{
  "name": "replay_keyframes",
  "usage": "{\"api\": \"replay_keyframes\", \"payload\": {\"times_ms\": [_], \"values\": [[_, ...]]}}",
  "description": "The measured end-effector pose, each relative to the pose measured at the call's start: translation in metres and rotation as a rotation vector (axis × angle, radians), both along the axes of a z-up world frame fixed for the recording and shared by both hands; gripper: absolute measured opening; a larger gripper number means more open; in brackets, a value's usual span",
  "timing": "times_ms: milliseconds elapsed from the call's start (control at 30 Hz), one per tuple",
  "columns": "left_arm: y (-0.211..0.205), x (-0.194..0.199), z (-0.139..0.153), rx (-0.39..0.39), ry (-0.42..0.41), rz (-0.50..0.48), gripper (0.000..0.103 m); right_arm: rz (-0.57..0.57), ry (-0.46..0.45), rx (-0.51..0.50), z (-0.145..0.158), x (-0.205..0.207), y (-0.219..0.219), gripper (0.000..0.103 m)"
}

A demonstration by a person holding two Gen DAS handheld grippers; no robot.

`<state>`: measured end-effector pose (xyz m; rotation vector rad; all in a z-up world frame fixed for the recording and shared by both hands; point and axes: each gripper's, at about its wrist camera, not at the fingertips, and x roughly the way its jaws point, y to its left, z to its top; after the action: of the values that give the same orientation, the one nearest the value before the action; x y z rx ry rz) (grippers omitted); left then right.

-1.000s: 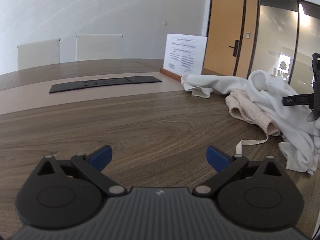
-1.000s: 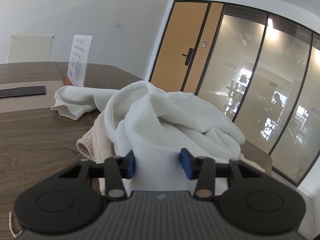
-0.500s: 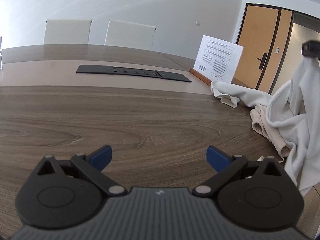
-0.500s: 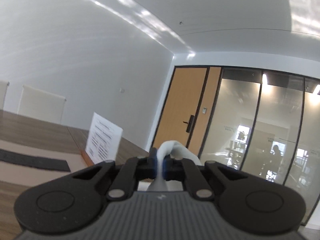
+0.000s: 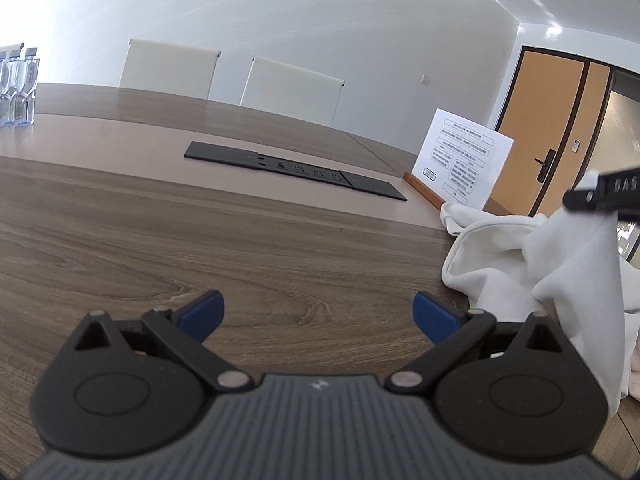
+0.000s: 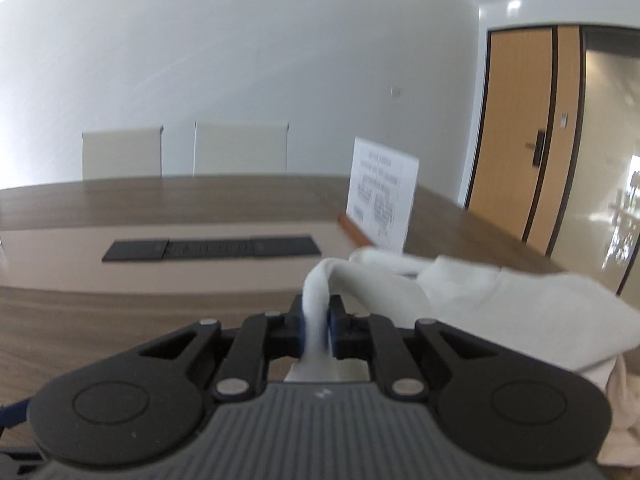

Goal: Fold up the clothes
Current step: 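Lift the white sweatshirt with the right tool and pull it free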

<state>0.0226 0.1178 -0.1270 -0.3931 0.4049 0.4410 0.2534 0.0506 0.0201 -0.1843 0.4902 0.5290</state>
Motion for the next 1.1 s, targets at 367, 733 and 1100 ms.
{"api": "replay_keyframes", "payload": {"times_ms": [367,733,1100], "values": [[-0.002,0.006,-0.008,0.015,0.026,-0.031,0.101,0.005,0.096,-0.016,-0.084,-0.012,-0.005,0.041],[-0.020,0.007,-0.014,0.198,0.010,0.044,0.102,0.021,0.101,0.187,-0.025,-0.029,-0.026,0.073],[-0.016,0.009,-0.016,0.116,0.025,-0.038,0.101,0.084,0.228,0.375,0.004,-0.008,-0.071,0.088]]}}
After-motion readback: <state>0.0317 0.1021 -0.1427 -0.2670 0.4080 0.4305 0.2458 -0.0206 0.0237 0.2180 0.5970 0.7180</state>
